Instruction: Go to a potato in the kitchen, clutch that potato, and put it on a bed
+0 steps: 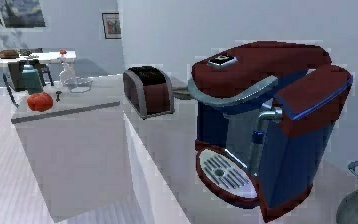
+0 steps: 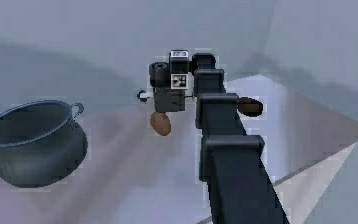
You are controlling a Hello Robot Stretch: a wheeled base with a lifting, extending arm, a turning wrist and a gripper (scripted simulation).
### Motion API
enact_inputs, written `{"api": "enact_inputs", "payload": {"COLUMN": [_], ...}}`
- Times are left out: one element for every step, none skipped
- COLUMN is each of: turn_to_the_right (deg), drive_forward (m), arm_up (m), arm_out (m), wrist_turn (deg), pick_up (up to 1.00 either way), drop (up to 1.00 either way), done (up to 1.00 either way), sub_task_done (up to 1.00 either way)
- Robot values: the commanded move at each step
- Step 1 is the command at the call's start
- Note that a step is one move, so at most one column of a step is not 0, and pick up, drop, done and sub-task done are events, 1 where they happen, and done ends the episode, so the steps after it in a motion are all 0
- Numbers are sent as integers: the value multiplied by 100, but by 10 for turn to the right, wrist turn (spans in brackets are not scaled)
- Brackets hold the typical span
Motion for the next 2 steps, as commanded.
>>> {"api": "enact_inputs", "payload": {"turn_to_the_right": [0,0], "drive_forward": [0,0], "arm_up": [-12,0], "arm_out": [0,0], "wrist_turn": [0,0], "pick_up": [0,100], "drop": [0,0], "done": [0,0], "sub_task_done": [0,0]}}
